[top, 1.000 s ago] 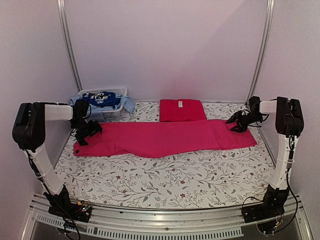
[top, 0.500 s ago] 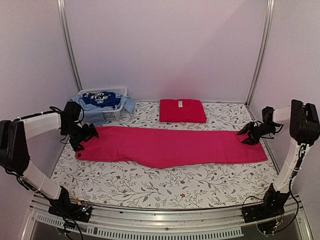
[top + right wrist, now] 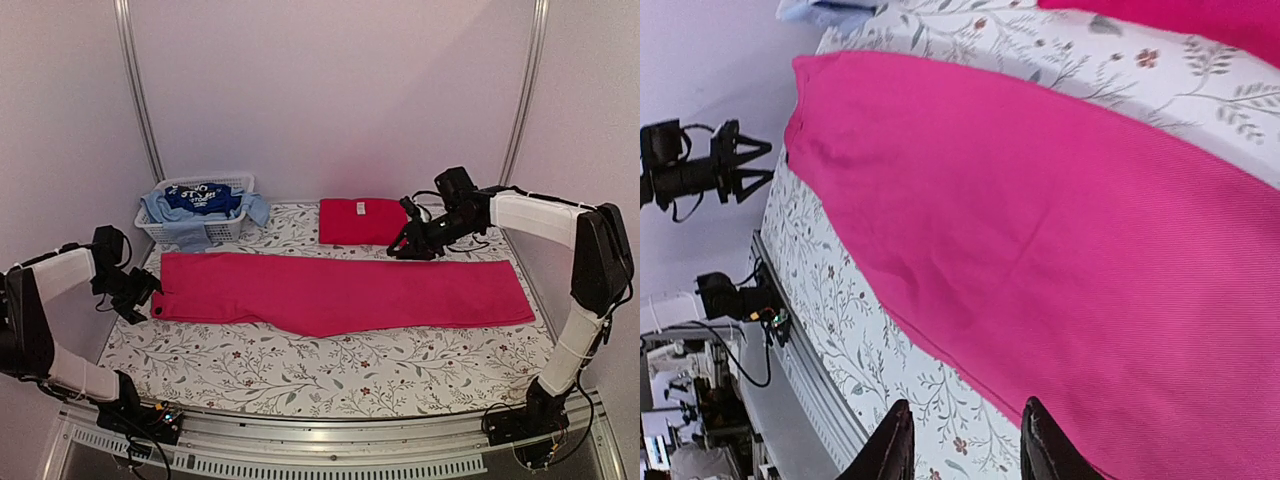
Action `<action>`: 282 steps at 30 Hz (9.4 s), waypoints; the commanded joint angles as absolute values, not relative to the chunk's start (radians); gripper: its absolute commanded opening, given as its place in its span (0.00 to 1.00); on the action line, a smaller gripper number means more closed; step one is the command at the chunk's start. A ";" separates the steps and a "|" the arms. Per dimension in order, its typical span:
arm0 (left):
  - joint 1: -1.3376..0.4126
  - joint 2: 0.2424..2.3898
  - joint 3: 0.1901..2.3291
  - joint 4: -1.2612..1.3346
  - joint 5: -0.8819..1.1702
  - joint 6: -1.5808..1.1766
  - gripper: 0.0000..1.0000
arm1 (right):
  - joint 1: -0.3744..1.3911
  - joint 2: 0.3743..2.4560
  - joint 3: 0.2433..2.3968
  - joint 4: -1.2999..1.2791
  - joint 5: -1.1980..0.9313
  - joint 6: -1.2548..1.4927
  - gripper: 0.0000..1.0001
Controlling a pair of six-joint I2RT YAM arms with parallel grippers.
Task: Fold and stack the mixed laundry pile
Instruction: Move the rectangle-folded trousers to the center of the board, then smooth out the rectangle-folded trousers at the center of the board.
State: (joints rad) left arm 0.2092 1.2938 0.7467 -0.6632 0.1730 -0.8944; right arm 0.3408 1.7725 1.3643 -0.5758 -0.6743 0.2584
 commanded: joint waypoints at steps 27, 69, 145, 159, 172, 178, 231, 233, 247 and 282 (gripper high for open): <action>0.163 1.360 0.920 -0.710 0.059 -0.925 0.00 | 0.951 2.276 1.780 -0.673 -0.265 -0.075 0.73; 0.149 1.414 1.058 -0.849 0.023 -0.794 0.00 | 0.914 2.373 1.904 -0.654 -0.236 -0.149 0.49; -0.856 1.481 0.823 -0.080 0.060 0.272 0.99 | 0.621 2.231 1.566 -0.651 -0.911 -0.005 0.04; -1.051 1.624 0.734 0.173 -0.162 0.480 1.00 | 0.604 2.255 1.582 -0.647 -0.951 0.049 0.07; -1.127 1.803 0.766 0.404 -0.568 0.572 0.93 | 0.604 2.266 1.584 -0.662 -0.942 0.045 0.14; -1.076 1.642 0.809 0.246 -0.409 0.515 0.74 | 0.592 2.212 1.589 -0.653 -0.812 0.070 0.55; -0.954 1.633 0.846 0.136 -0.252 0.496 0.80 | 0.657 1.444 0.715 0.065 -0.639 0.293 0.51; -0.930 1.648 0.856 0.136 -0.235 0.503 0.79 | 0.685 1.474 0.729 0.087 -0.608 0.275 0.52; -0.780 1.761 0.975 0.112 -0.021 0.397 0.77 | 0.921 1.807 0.979 0.209 -0.415 0.110 0.55; -0.515 1.603 0.987 -0.027 0.126 0.125 0.86 | 0.963 2.116 1.241 0.226 -0.451 -0.076 0.36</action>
